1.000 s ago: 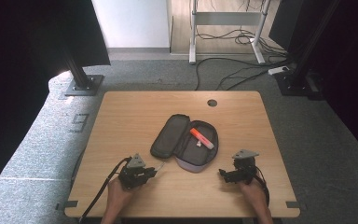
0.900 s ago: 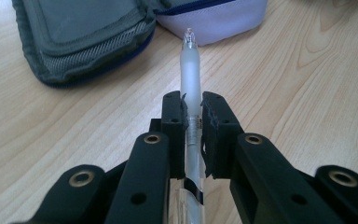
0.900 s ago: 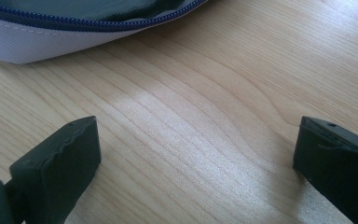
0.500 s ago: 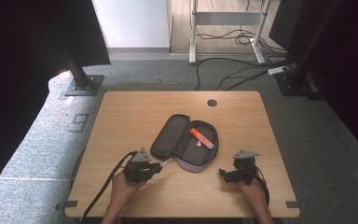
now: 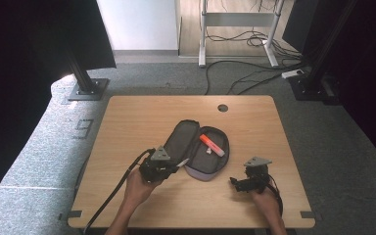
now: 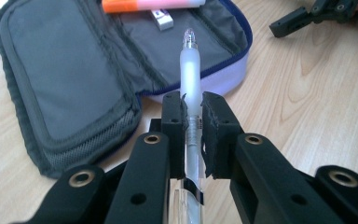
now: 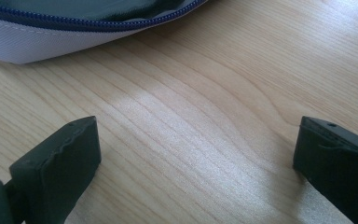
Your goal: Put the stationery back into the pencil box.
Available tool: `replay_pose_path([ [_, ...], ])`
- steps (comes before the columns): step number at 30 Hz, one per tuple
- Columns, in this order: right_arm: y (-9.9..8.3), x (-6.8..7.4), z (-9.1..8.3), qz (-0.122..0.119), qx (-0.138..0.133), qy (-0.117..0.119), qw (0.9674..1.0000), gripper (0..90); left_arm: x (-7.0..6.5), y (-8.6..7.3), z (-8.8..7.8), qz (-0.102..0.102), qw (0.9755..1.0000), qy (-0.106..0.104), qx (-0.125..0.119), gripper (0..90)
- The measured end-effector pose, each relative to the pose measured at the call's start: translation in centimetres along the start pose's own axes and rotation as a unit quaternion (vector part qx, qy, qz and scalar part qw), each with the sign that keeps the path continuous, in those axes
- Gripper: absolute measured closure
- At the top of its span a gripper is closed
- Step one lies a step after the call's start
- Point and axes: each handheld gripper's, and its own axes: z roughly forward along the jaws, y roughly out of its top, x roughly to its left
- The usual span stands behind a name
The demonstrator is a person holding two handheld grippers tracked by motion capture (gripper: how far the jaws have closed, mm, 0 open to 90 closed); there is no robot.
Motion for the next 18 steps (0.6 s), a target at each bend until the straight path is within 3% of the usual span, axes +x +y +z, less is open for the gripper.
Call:
replay_pose_path([
  [9,0.0,0.0,0.0,0.000,0.000,0.000,1.0000,0.2,0.2,2.0,1.4,0.015,0.9998,-0.002,0.012,79.7],
  [18,0.0,0.0,0.0,0.001,0.000,0.000,1.0000,0.2,0.7,3.6,2.3,0.014,0.9998,-0.008,0.011,79.7],
])
